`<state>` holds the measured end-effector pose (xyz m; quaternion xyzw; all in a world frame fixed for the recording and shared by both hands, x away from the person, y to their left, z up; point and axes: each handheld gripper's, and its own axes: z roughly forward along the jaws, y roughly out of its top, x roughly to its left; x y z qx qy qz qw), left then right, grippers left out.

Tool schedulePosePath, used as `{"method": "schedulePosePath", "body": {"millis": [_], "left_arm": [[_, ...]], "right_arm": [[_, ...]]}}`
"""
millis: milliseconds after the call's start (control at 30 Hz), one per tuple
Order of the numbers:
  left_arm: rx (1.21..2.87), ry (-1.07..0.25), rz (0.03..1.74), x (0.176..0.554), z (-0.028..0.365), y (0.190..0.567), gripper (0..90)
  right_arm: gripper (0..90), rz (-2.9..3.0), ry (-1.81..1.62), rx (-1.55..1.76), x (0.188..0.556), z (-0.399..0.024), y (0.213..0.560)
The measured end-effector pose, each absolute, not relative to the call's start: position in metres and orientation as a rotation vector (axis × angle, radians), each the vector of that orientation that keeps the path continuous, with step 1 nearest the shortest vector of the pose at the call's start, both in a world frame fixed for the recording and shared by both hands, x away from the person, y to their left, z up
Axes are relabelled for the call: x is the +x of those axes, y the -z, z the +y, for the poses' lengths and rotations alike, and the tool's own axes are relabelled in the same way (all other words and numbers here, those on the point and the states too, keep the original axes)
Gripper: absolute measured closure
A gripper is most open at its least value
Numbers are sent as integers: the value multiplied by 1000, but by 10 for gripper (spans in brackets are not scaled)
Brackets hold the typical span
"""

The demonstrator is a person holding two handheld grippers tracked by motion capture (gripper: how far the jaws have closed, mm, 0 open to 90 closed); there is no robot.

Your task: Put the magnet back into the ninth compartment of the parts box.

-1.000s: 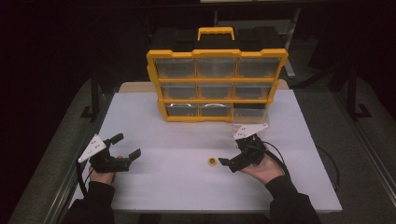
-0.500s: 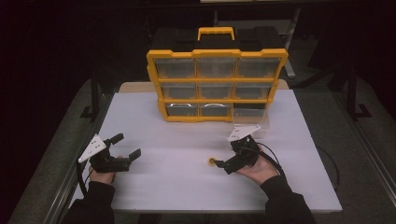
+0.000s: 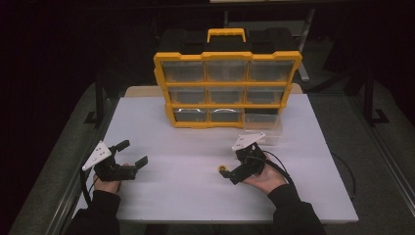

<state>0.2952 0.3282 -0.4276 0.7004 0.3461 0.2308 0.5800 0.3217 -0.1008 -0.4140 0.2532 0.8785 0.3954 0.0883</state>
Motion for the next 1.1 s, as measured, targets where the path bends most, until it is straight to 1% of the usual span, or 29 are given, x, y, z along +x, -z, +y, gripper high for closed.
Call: {"method": "schedulePosePath", "body": {"millis": [700,733,833,867,1100], "left_arm": [[1639,-532,804,295,328,428,0],[1639,-531,805,295,328,428,0],[1639,-529,805,295,328,428,0],[1640,-529,805,295,327,428,0],[1641,-528,804,295,327,428,0]], "right_arm": [[3,2709,-1107,736,324,-78,431],[39,2725,-1114,731,325,-78,433],[46,2729,-1116,734,325,-77,433],[101,2743,-1111,740,326,-77,435],[145,2753,-1091,759,326,-75,438]]}}
